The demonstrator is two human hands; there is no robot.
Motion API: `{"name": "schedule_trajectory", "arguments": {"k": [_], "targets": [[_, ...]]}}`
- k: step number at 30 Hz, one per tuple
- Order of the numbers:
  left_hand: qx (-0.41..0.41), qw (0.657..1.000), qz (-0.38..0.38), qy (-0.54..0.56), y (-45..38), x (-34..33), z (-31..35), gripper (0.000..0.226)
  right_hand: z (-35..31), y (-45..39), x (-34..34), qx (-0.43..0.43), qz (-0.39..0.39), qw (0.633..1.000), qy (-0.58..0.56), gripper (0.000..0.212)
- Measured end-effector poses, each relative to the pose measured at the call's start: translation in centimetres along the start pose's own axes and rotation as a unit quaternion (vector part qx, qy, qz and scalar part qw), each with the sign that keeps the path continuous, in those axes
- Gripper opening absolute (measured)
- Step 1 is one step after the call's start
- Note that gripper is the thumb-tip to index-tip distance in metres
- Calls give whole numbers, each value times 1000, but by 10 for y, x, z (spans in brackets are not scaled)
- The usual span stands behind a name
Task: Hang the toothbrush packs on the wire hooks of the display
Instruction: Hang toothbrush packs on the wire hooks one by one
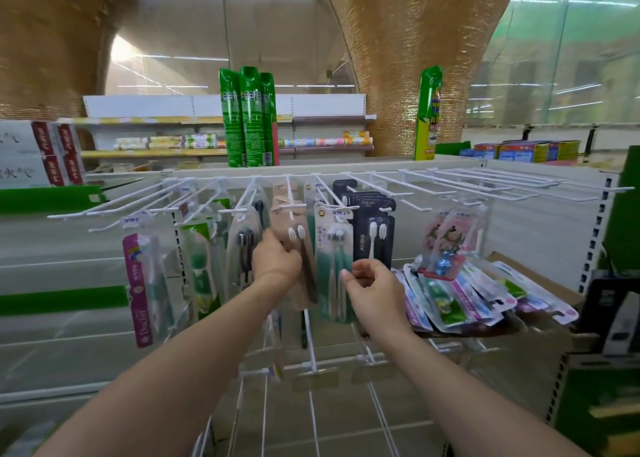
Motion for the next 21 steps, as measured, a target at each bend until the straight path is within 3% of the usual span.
{"name": "schedule_trajectory", "arguments": {"k": [7, 13, 18, 21], "targets": [[32, 999, 24, -3, 17, -2, -5, 41, 5, -4, 4, 0, -31, 999, 8, 22], [27, 995, 92, -9, 42, 10, -7, 54, 1, -12, 8, 15, -76, 996, 47, 30], [44, 990, 129, -25, 62, 15, -3, 49, 0, -18, 15, 32, -105, 991, 74, 31], [10, 993, 113, -38, 73, 12, 9, 43, 2, -17, 21, 34, -115, 989, 88, 33]]}}
Point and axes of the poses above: each hand's wrist, its own y-axis away from the middle knuckle, its own x-axis out of the back of the hand, z = x × y, the point moved 8 cm from there along -y, towards the middle knuckle, and after that the axes turned 11 degrees about -y, right-handed, at the moved point
